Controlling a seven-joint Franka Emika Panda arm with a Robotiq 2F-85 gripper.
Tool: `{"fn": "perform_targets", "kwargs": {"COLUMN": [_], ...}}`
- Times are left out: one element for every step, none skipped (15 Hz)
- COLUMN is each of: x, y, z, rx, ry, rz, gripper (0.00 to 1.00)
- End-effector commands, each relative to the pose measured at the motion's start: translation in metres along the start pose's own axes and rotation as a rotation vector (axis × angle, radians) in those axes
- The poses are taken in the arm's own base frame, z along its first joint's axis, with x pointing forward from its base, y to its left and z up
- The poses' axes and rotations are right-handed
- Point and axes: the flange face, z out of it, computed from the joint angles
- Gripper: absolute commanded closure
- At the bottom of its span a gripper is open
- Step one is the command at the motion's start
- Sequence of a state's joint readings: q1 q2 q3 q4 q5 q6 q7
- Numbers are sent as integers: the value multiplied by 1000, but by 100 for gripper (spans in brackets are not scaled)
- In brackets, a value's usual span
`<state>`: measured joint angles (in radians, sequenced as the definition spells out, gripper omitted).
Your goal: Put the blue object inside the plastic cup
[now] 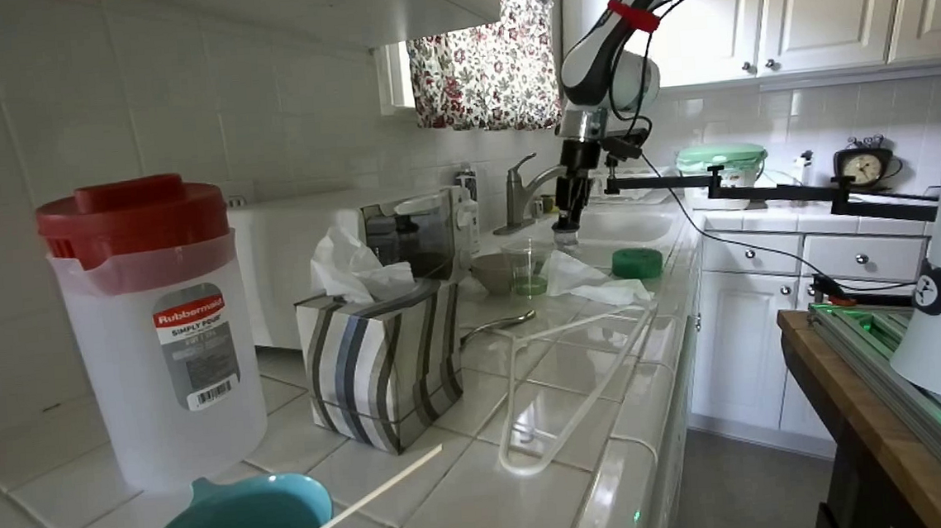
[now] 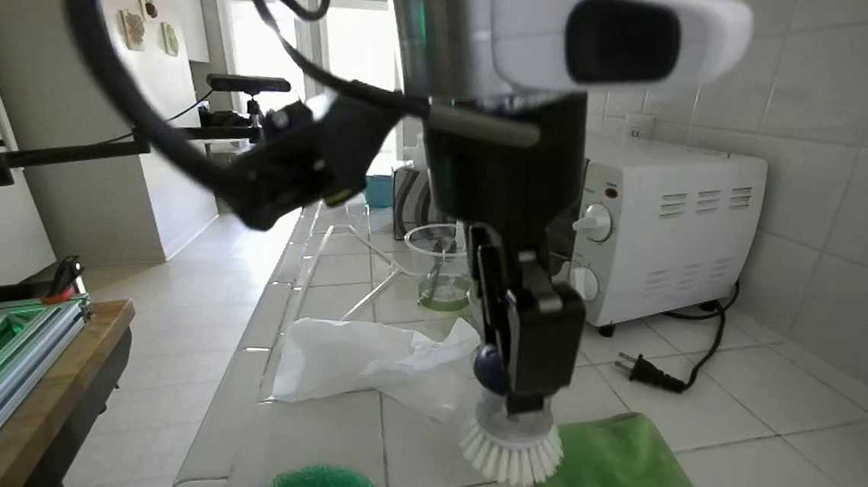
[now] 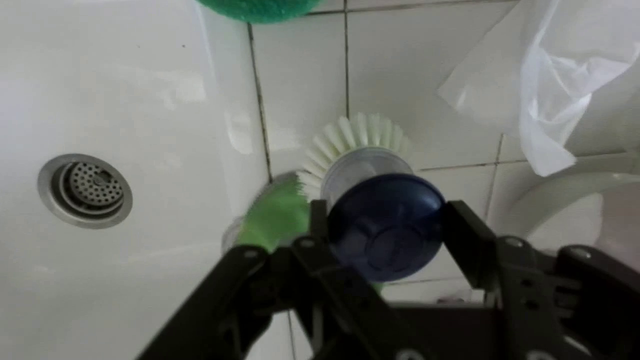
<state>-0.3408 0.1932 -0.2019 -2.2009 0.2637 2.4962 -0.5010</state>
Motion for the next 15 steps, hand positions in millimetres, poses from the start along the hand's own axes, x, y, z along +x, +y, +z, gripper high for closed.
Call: {"fn": "perform_targets", "kwargs": {"x": [-11,-12,-14,-16,-18,-20,-22,-22,-23,-20,-18,-14,-11,-7,-4], "y": [-22,-27,-32,-35,-39,-43,-48,-52,-58,-64,-69,-75,-82,-88,-96], "z": [-39,-49,-58,-66,-72,-78,-85,-91,-97,-103,-109,-113,-117,-119,-121], "rx": [3,3,6,12,20,24,28,28,31,29,27,33,42,44,48], "ry": [3,3,4,7,14,20,28,44,59,80,94,102,110,117,123], "rz": [-52,-64,-74,-86,-98,-106,-119,-132,-145,-164,-181,-192,-206,-221,-236], "gripper": [65,65,65,65,65,65,65,65,65,65,65,65,65,65,65]}}
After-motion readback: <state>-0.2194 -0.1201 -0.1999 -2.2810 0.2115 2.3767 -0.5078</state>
